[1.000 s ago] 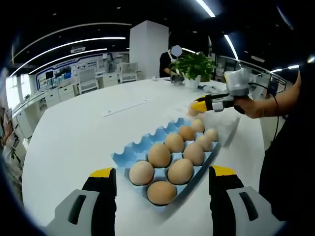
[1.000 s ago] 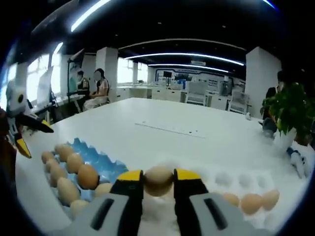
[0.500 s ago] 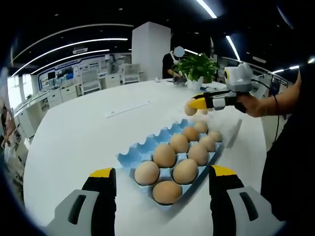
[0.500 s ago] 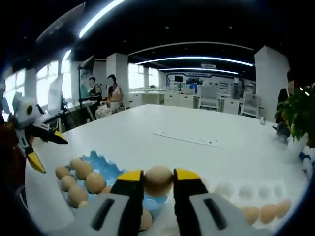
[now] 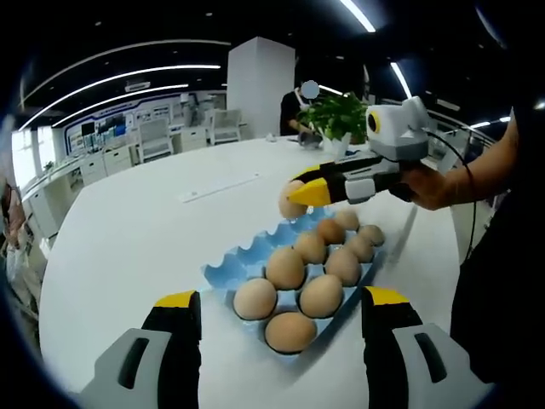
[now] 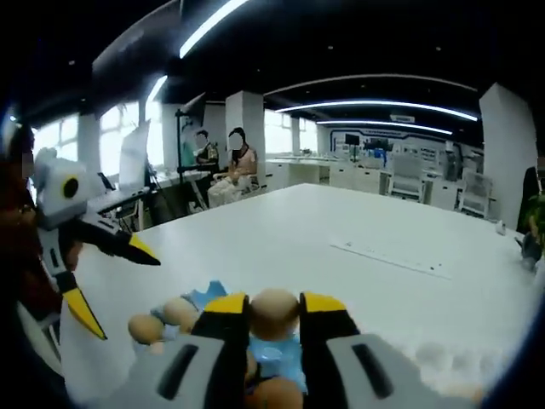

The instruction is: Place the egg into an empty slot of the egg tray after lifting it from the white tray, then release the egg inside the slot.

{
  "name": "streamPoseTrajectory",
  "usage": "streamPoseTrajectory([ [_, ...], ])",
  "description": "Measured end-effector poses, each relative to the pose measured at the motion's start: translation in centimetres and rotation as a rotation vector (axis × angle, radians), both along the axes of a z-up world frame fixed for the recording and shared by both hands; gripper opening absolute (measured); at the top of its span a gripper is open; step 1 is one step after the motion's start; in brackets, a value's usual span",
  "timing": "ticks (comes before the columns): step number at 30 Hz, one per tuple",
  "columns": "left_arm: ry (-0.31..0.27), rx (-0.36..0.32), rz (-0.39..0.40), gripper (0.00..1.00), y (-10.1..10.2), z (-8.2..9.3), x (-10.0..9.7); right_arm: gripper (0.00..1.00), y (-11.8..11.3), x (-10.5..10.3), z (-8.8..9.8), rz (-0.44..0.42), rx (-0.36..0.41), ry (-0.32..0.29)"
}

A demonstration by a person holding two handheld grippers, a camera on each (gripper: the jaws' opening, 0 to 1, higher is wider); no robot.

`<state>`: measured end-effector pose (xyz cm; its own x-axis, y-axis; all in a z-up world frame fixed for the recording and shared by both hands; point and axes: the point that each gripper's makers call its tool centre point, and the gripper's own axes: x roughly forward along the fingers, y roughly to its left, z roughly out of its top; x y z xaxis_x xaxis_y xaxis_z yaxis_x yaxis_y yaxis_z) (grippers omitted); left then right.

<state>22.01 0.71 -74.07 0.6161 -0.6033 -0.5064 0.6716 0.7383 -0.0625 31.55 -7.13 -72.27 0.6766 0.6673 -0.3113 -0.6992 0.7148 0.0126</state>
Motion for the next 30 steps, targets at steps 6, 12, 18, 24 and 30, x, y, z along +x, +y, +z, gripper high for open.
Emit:
streamPoseTrajectory([
  [6, 0.009, 0.003, -0.021, 0.77, 0.8, -0.3, 0.1, 0.22, 3.7, -0.1, -0.5, 0.042, 0.004, 0.014],
  [12, -0.006, 0.000, -0.051, 0.77, 1.2, 0.3, 0.6, 0.22, 7.5, -0.4, -1.3, 0.085, 0.004, 0.034],
  [18, -0.009, -0.004, -0.068, 0.77, 1.5, 0.4, 0.7, 0.22, 9.4, -0.4, -3.5, 0.106, -0.035, 0.082],
  [24, -0.008, -0.009, -0.065, 0.77, 2.1, 0.4, 0.8, 0.22, 9.8, -0.2, -4.7, 0.105, -0.073, 0.101],
  [30, -0.008, -0.014, -0.056, 0.77, 2.4, 0.4, 0.9, 0.22, 9.2, 0.1, -5.3, 0.098, -0.060, 0.133],
])
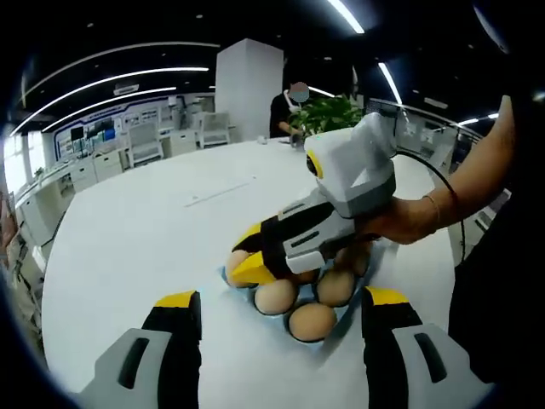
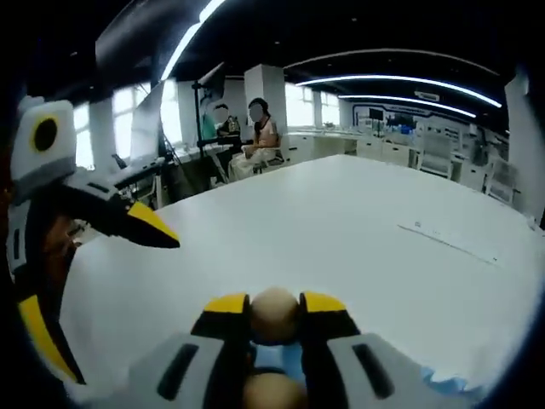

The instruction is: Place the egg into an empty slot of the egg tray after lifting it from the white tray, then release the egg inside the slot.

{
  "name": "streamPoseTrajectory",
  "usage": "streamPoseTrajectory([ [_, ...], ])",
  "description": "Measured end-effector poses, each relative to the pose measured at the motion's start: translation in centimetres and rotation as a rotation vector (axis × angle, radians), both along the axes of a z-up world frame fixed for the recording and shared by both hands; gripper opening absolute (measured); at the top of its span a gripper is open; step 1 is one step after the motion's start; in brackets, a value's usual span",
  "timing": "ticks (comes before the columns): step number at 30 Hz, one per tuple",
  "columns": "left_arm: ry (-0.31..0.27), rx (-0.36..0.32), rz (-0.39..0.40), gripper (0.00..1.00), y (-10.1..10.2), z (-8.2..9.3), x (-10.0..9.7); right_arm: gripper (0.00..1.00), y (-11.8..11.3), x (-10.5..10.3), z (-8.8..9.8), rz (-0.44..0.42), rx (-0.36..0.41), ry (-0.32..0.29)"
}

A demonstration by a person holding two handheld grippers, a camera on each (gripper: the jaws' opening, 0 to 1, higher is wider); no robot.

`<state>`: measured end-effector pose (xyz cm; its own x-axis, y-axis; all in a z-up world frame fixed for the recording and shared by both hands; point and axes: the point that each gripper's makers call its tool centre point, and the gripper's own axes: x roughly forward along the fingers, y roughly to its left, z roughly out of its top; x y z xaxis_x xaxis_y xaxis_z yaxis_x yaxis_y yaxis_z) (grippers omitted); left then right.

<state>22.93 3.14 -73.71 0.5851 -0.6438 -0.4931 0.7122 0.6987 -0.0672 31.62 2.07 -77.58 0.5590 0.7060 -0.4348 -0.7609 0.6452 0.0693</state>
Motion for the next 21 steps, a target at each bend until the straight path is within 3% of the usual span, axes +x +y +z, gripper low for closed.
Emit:
streamPoseTrajectory([
  [12, -0.004, 0.001, -0.001, 0.77, -0.9, 0.0, -0.2, 0.26, -0.2, 0.0, -0.3, 0.020, 0.017, 0.042],
  [17, -0.006, 0.006, 0.007, 0.77, -1.2, 0.0, -0.4, 0.29, -0.5, -0.4, 1.0, 0.059, -0.002, -0.024],
  [21, -0.009, 0.007, 0.011, 0.77, -1.8, 0.0, -0.4, 0.27, -2.4, -1.0, 2.8, 0.037, 0.046, -0.049],
])
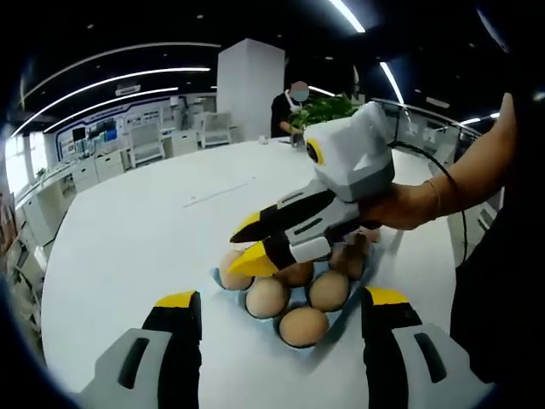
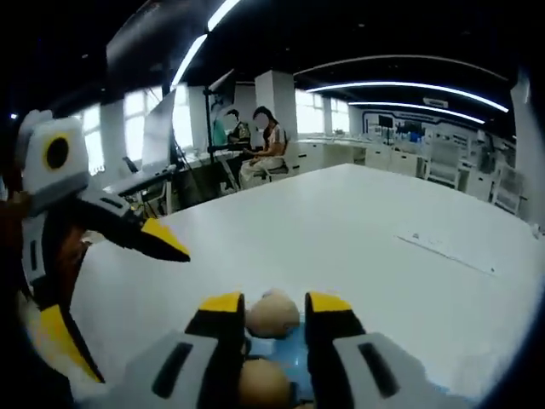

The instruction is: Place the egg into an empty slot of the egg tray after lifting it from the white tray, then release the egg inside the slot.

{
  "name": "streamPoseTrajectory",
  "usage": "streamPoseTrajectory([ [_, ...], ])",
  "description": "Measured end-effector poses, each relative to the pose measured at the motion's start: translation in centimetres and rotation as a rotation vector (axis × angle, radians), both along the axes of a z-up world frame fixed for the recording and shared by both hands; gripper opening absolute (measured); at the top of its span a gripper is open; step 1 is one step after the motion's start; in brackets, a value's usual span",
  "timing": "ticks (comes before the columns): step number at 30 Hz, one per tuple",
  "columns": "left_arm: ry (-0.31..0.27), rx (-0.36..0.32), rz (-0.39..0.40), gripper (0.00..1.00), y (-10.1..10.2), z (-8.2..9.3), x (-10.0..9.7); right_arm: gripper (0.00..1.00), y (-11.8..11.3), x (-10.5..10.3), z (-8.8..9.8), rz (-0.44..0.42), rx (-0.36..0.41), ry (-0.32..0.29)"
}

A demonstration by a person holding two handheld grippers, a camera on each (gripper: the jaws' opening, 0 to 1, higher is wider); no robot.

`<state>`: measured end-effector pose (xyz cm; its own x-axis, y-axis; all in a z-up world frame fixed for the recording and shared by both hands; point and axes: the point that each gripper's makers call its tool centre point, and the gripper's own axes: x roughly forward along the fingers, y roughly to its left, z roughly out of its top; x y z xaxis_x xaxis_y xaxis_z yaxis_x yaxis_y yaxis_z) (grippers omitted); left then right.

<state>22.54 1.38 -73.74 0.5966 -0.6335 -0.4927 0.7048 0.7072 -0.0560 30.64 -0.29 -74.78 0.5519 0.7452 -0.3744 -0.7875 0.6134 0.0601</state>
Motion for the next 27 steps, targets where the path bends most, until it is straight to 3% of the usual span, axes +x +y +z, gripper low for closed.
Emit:
streamPoseTrajectory([
  [8, -0.004, -0.003, 0.012, 0.77, -1.3, -0.1, -0.2, 0.26, -10.9, 0.6, 1.7, -0.244, 0.085, -0.011],
  [13, -0.008, -0.004, 0.016, 0.77, -1.7, 0.0, -0.3, 0.22, -19.7, 1.5, 2.1, -0.464, 0.049, -0.077],
  [14, -0.009, -0.003, 0.017, 0.77, -1.7, 0.0, -0.3, 0.22, -22.1, 1.7, 1.9, -0.529, 0.039, -0.075],
  [18, -0.009, -0.004, 0.019, 0.77, -1.7, 0.1, -0.3, 0.23, -28.0, 1.9, 0.9, -0.679, 0.015, -0.050],
  [20, -0.008, 0.001, 0.017, 0.77, -1.7, 0.0, -0.3, 0.24, -29.7, 1.8, 0.6, -0.717, -0.013, -0.067],
  [22, -0.007, 0.001, 0.015, 0.77, -1.6, 0.1, -0.3, 0.26, -30.4, 1.7, -0.2, -0.723, -0.016, -0.046],
  [25, -0.007, -0.002, 0.017, 0.77, -1.5, 0.2, -0.1, 0.28, -30.3, 1.7, -1.3, -0.712, -0.003, -0.006],
  [27, -0.007, 0.001, 0.017, 0.77, -1.4, 0.1, -0.1, 0.28, -29.9, 1.7, -1.7, -0.691, -0.025, -0.010],
])
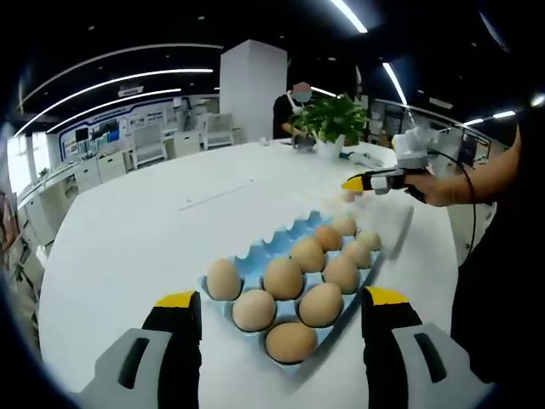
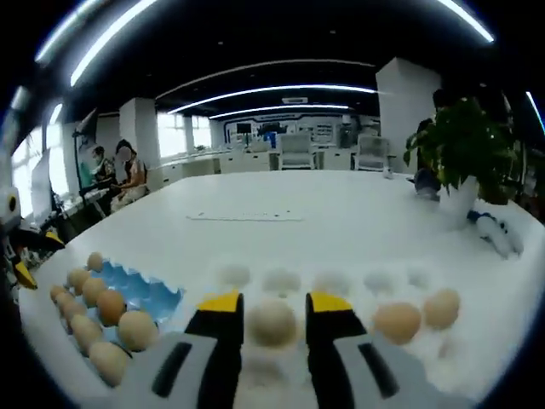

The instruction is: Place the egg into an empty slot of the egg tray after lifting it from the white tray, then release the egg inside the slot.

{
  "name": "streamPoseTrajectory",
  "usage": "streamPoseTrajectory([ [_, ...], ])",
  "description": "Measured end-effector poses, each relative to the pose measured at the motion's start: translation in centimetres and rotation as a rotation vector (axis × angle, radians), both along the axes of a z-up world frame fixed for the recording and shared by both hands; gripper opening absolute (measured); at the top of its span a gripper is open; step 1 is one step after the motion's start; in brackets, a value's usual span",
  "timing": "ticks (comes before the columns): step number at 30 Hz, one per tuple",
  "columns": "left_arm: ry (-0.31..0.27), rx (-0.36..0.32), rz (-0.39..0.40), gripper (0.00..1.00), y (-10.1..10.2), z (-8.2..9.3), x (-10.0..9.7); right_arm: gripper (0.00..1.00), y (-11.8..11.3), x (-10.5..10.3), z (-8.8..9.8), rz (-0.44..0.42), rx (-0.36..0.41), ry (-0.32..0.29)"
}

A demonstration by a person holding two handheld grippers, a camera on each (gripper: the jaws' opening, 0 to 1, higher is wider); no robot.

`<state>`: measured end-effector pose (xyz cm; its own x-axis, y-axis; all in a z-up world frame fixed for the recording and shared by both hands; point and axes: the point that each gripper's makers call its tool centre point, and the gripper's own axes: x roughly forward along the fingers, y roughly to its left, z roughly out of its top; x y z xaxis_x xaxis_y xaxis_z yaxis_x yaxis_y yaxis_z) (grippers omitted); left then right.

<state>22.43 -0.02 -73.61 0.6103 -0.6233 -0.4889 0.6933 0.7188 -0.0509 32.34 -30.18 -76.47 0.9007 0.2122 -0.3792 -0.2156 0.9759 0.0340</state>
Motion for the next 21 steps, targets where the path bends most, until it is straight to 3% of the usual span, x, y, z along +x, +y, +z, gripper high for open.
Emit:
streamPoseTrajectory([
  [6, 0.004, -0.005, 0.007, 0.76, 0.3, 0.0, 0.1, 0.28, 0.6, 0.4, -1.7, 0.038, -0.041, 0.043],
  [7, 0.004, -0.006, 0.009, 0.76, 0.4, 0.0, 0.2, 0.27, 0.5, 0.3, -1.6, 0.052, -0.074, 0.027],
  [11, 0.007, -0.024, 0.014, 0.76, 0.4, 0.0, 0.2, 0.26, 0.7, 0.1, -1.6, 0.069, -0.077, 0.004],
  [15, 0.014, -0.013, 0.008, 0.76, 0.3, -0.2, 0.1, 0.25, 0.7, 0.3, -1.3, 0.051, -0.062, 0.034],
  [17, 0.011, -0.017, 0.009, 0.76, 0.3, -0.1, 0.1, 0.25, 1.0, 0.2, -0.2, 0.073, -0.095, -0.002],
  [21, 0.014, -0.015, 0.015, 0.76, 0.4, -0.2, 0.1, 0.25, 1.2, 0.4, 1.3, 0.077, -0.059, -0.023],
])
